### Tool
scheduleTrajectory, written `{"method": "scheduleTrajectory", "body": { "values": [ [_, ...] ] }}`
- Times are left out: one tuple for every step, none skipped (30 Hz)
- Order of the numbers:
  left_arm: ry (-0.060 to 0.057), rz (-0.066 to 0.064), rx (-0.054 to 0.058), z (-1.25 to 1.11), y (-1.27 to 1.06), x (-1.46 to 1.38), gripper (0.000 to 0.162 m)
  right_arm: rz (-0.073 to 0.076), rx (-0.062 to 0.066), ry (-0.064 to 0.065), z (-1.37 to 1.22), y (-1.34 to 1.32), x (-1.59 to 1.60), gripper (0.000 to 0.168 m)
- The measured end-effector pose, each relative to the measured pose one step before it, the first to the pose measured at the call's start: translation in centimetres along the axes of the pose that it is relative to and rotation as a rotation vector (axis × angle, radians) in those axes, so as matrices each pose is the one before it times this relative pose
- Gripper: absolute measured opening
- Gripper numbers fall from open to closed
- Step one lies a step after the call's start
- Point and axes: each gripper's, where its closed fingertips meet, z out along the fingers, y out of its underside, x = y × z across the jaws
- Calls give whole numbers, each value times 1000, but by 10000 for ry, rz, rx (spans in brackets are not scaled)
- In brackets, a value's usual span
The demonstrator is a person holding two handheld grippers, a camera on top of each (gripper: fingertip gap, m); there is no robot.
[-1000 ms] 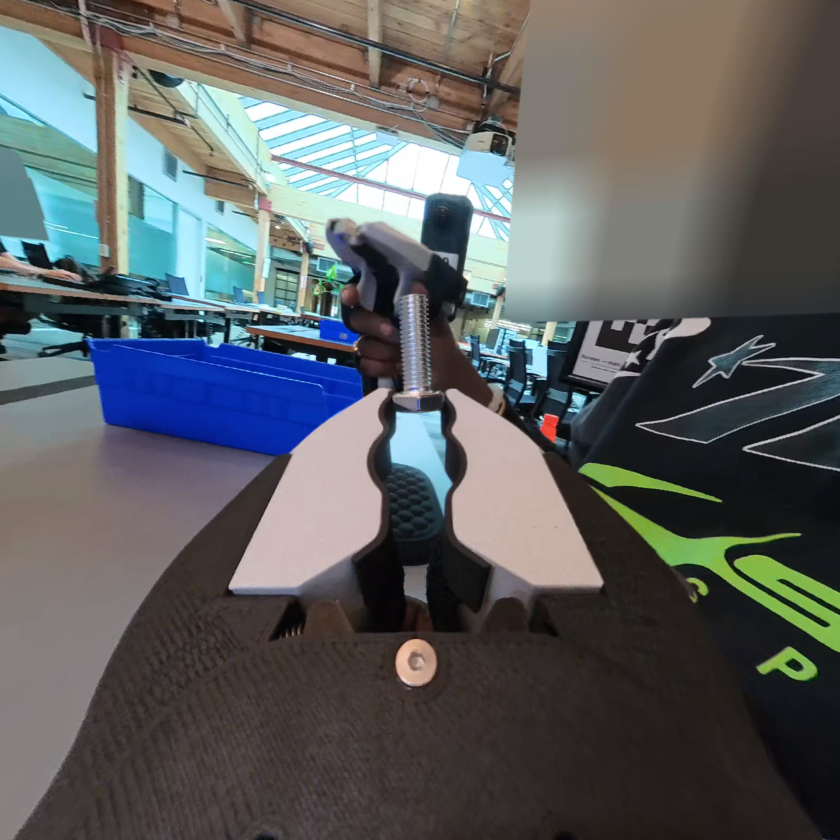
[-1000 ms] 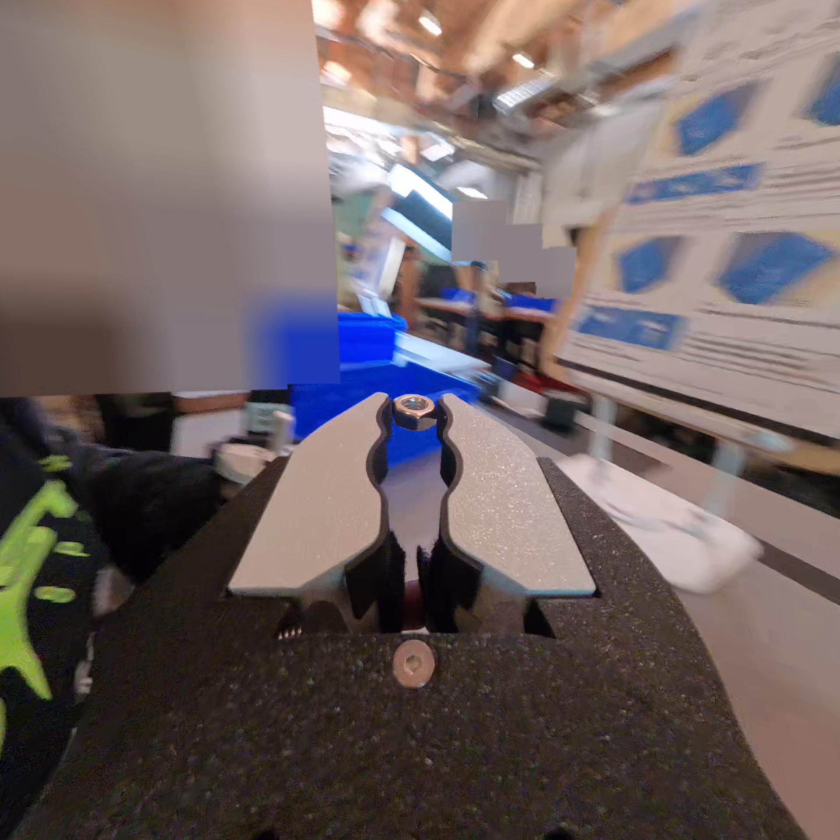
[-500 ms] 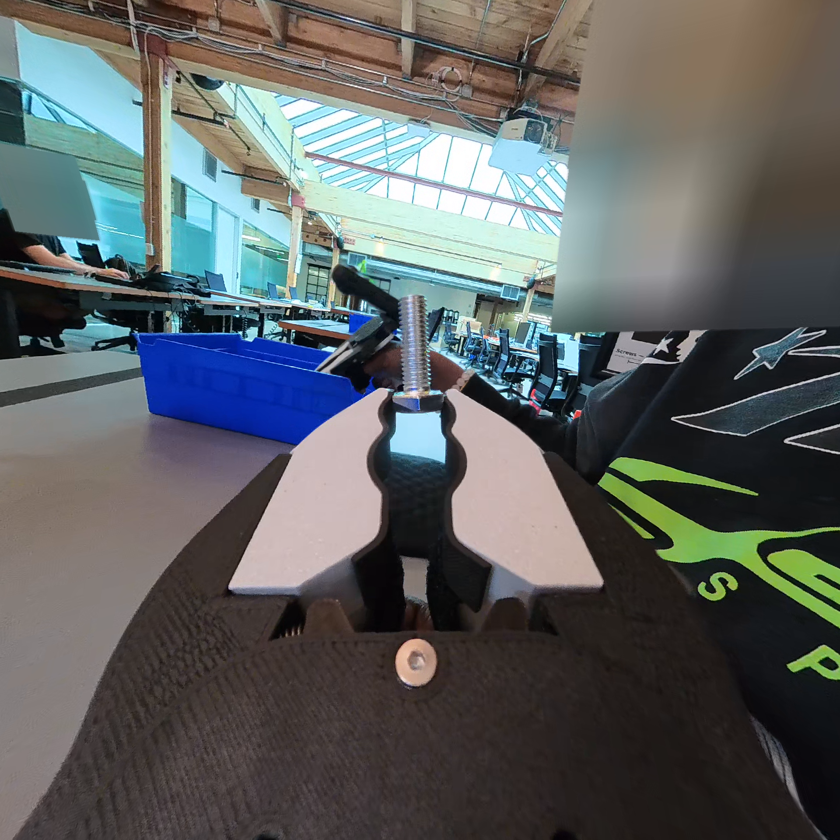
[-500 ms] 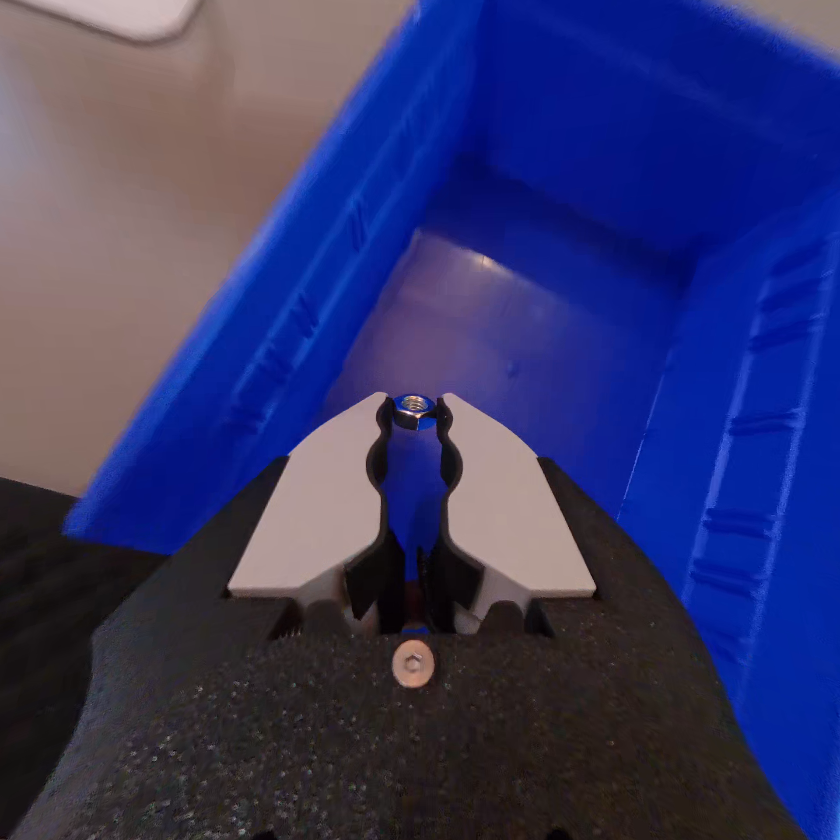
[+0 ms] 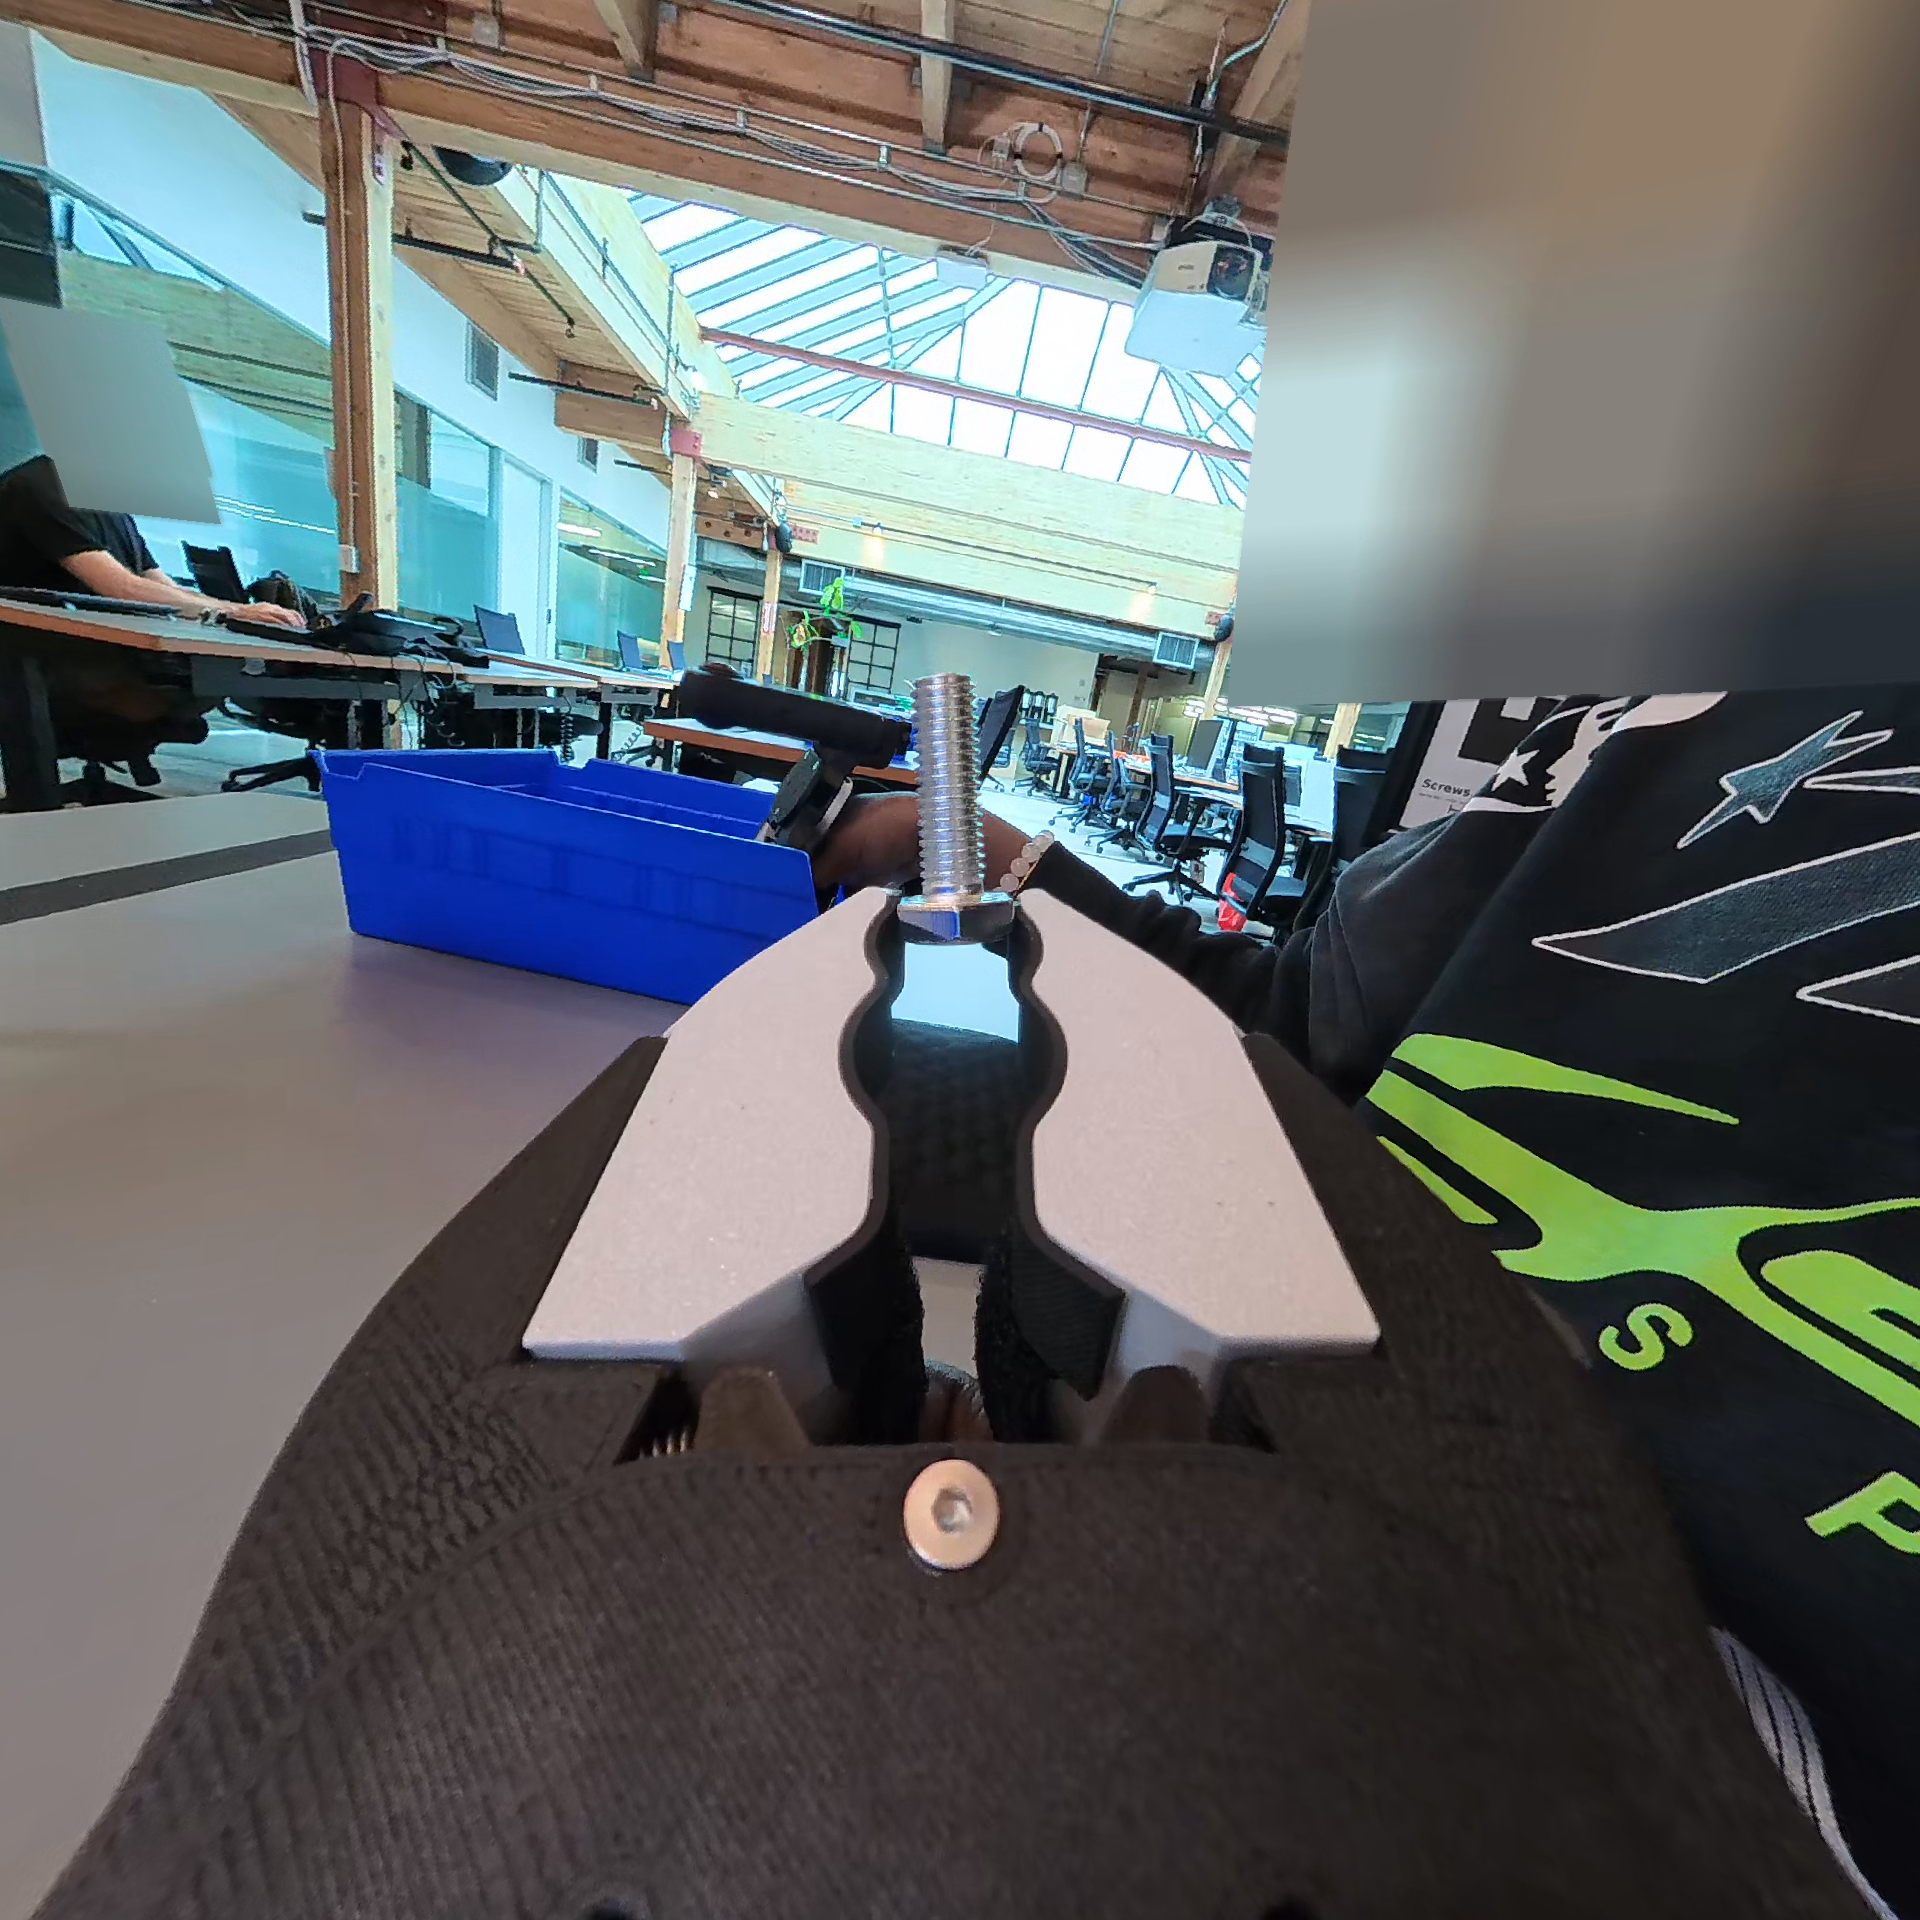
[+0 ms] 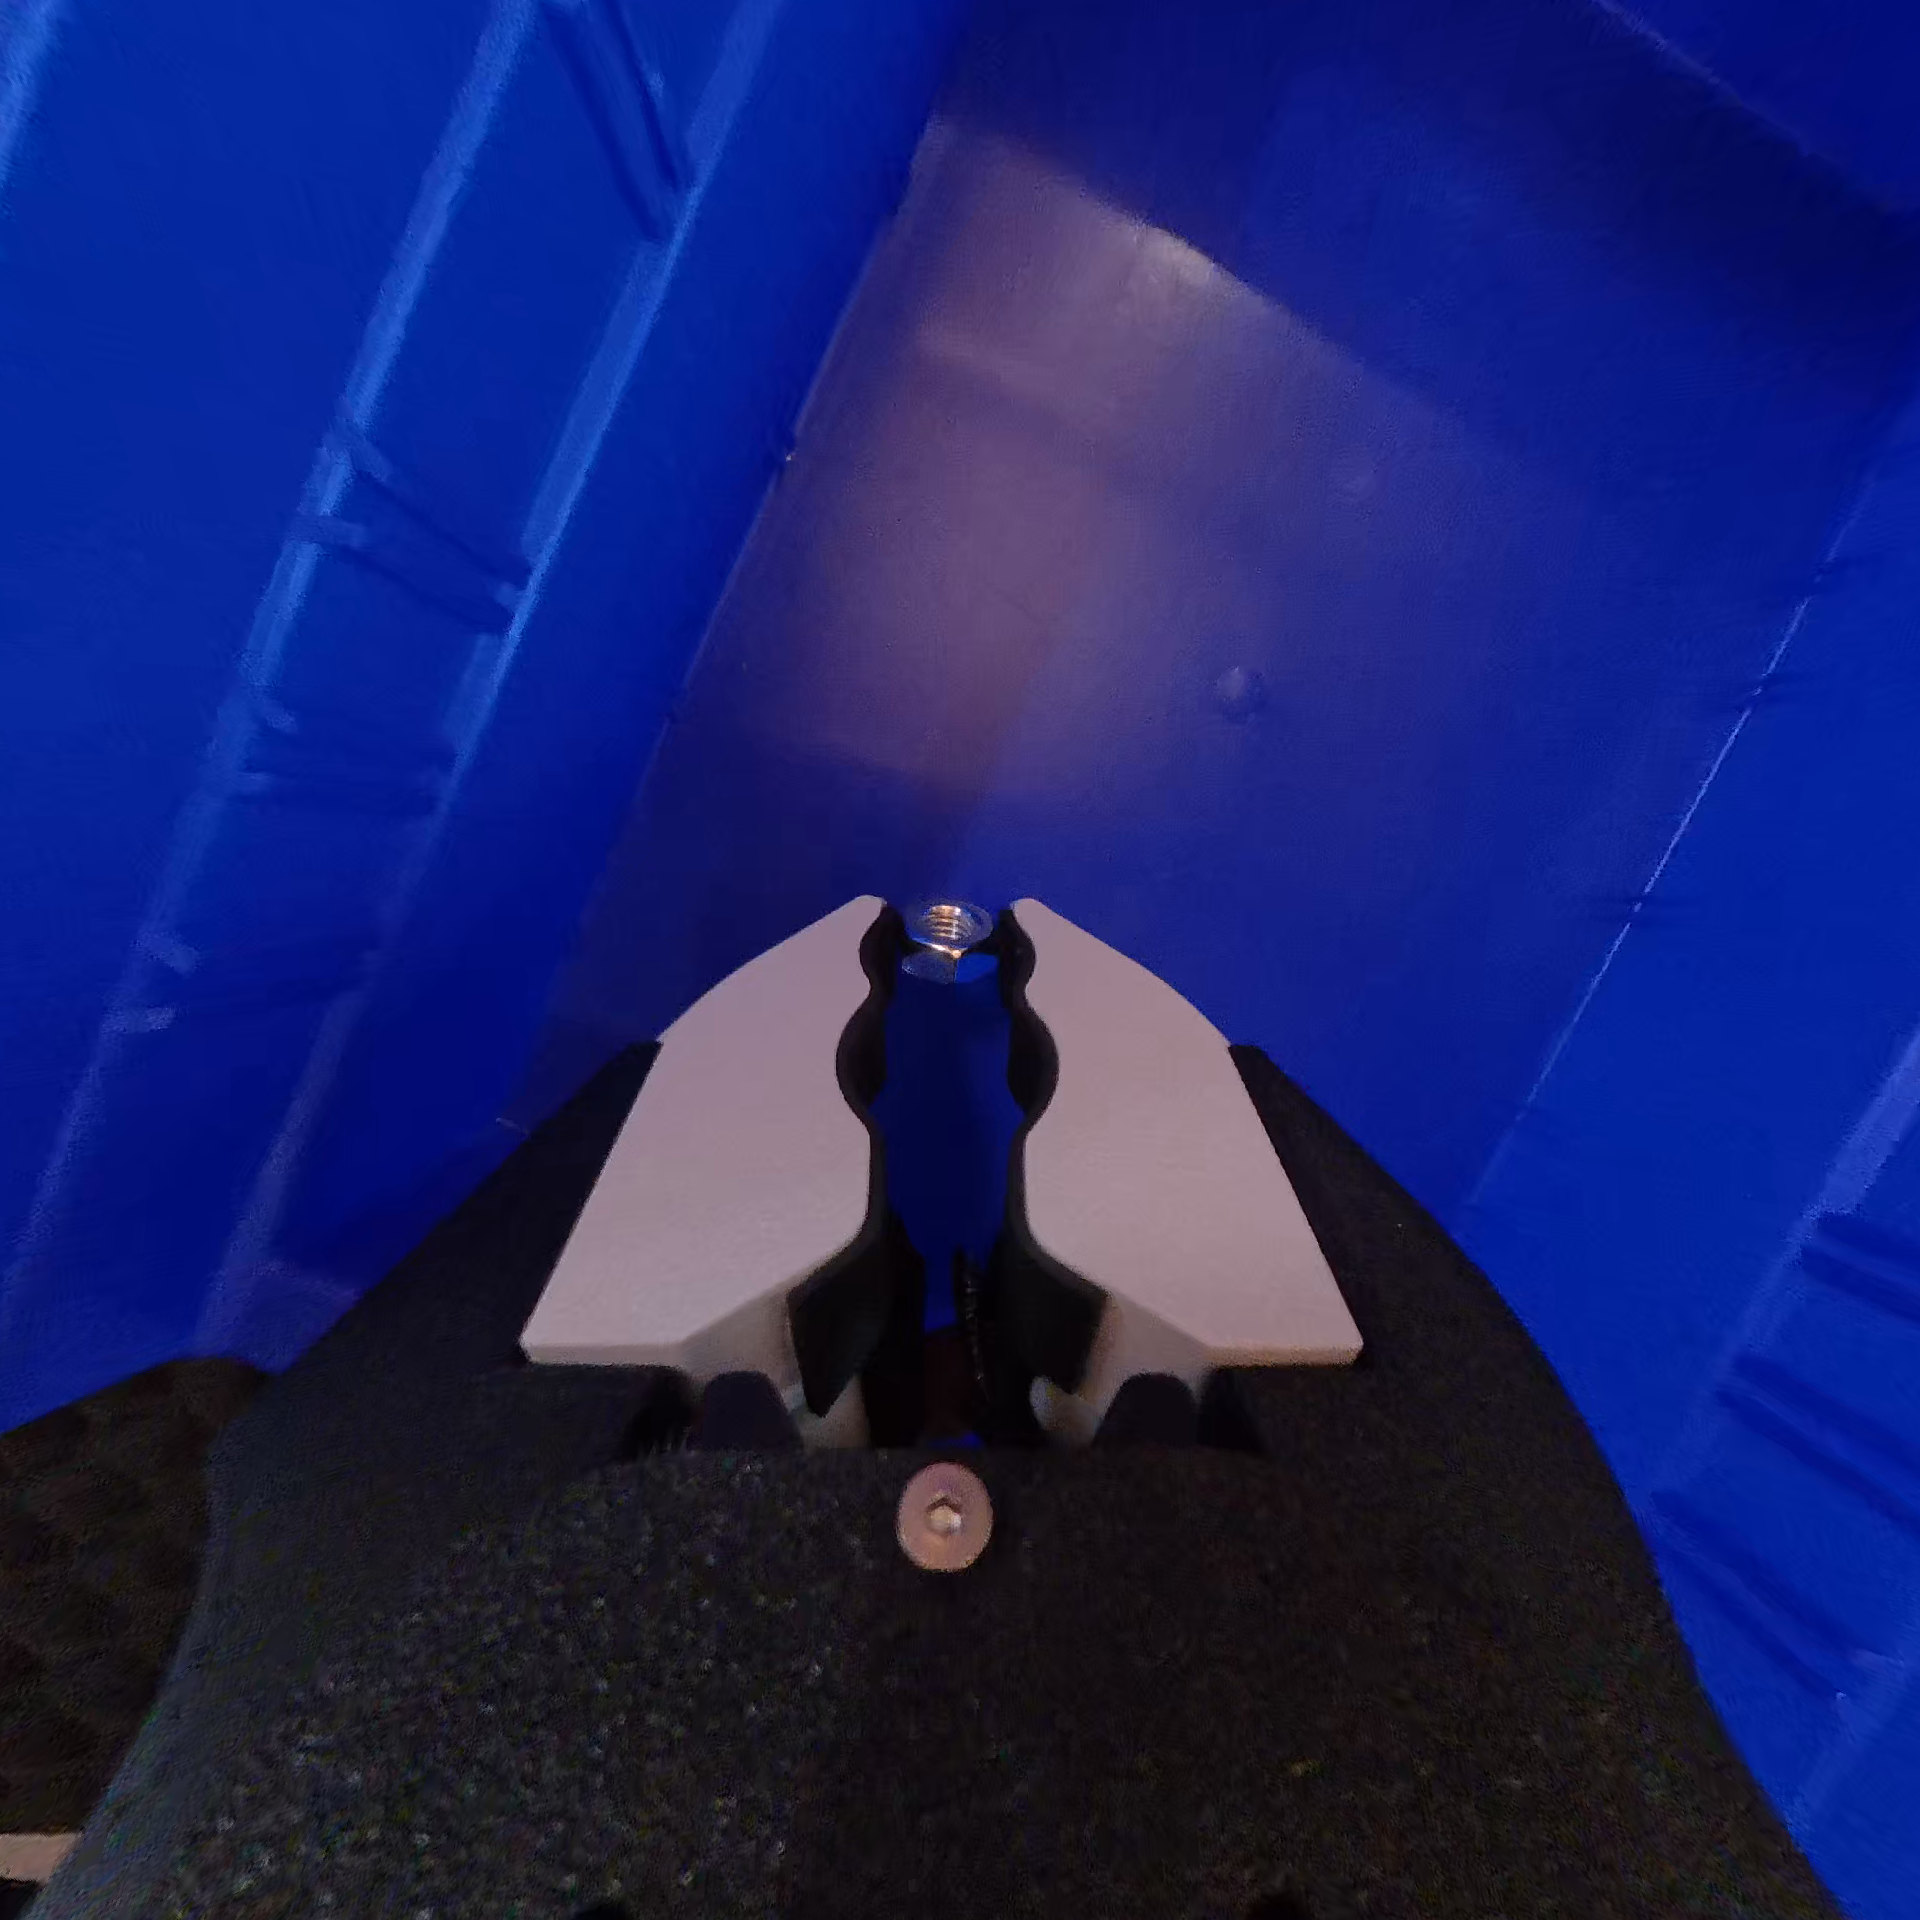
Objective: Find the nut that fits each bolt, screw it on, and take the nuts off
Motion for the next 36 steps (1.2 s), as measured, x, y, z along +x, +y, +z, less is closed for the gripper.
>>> {"method": "scheduleTrajectory", "body": {
  "values": [
    [-1, -12, -5, -3, 16, -5, 19, 41, -48, -29, -26, 145, -11, 21],
    [-15, -9, -2, -7, -1, -26, 19, 48, 22, 36, -140, 72, 61, 25],
    [-28, 8, 7, -4, -12, -46, 19, 66, 148, 118, -290, -57, 179, 29],
    [-29, 12, 6, -8, -11, -40, 19, 100, 280, 158, -452, -225, 226, 32],
    [-25, 12, 1, -9, -13, -33, 19, 151, 372, 205, -622, -363, 262, 35],
    [-36, 18, -6, -3, 12, -38, 19, 182, 415, 322, -801, -438, 351, 40],
    [-67, 31, -16, 2, 28, -93, 19, 123, 465, 439, -999, -540, 376, 45],
    [-91, 38, -37, 11, 52, -129, 19, 28, 570, 433, -1170, -716, 188, 49],
    [-106, 31, -66, 9, 113, -158, 19, 14, 677, 363, -1330, -944, -85, 50],
    [-110, 28, -82, 22, 130, -161, 19, 46, 787, 261, -1448, -1200, -382, 50],
    [-105, 39, -78, 30, 127, -148, 19, 35, 906, 35, -1499, -1465, -905, 48],
    [-102, 42, -77, 26, 127, -136, 19, -37, 981, -321, -1517, -1672, -1648, 46],
    [-100, 37, -84, 32, 146, -135, 19, -100, 989, -657, -1439, -1776, -2387, 45],
    [-92, 32, -89, 20, 150, -125, 19, -122, 968, -933, -1191, -1798, -3025, 43],
    [-73, 36, -76, 25, 132, -93, 19, -111, 917, -1203, -761, -1723, -3570, 40],
    [-55, 34, -55, 16, 90, -57, 19, -53, 765, -1444, -198, -1449, -3949, 38],
    [-35, 27, -42, 20, 79, -40, 19, 32, 507, -1563, 378, -948, -3995, 36],
    [-13, 17, -57, 35, 103, -13, 19, 119, 276, -1473, 899, -429, -3598, 37],
    [-14, 20, -94, 46, 147, -20, 19, 191, 197, -1202, 1266, -137, -2901, 37],
    [-39, 63, -103, 44, 158, -24, 19, 212, 144, -948, 1444, 90, -2234, 37],
    [-36, 107, -89, 39, 143, -2, 19, 162, -8, -793, 1440, 368, -1687, 36],
    [-16, 110, -88, 37, 130, 32, 19, 86, -128, -543, 1296, 508, -1042, 36],
    [-18, 92, -79, 40, 114, 30, 18, 57, -138, -205, 1093, 470, -340, 36],
    [-15, 85, -62, 24, 94, 24, 18, 66, -102, -77, 902, 363, -27, 34],
    [-14, 96, -59, 18, 80, 37, 19, 98, -36, -163, 698, 206, -100, 32],
    [-15, 96, -52, 22, 80, 35, 19, 140, 31, -226, 511, 64, -169, 29],
    [-9, 74, -48, 21, 69, 23, 19, 118, 32, -188, 335, -9, -128, 25],
    [0, 58, -60, 35, 87, 46, 19, 56, 16, -83, 188, -19, -5, 22],
    [6, 63, -75, 45, 117, 50, 19, -25, -27, -22, 77, 22, 45, 15],
    [41, 74, -66, 53, 96, 110, 19, -102, -67, -5, -31, 53, 12, 10],
    [-17, 40, -34, 45, 57, 31, 19, -127, -73, 8, -107, 44, 19, 10],
    [-67, 4, 40, 10, -61, -55, 19, -97, -45, 76, -196, -30, 103, 10],
    [-61, -26, 101, -38, -155, -86, 24, -100, 19, 160, -315, -165, 261, 10],
    [-130, -76, 111, -57, -188, -213, 33, -124, 60, 244, -498, -305, 445, 10],
    [-238, -88, 100, -67, -180, -405, 42, -117, 52, 303, -671, -396, 649, 10],
    [-254, -86, 75, -58, -140, -450, 50, -130, 16, 403, -862, -469, 933, 10]
  ]
}}
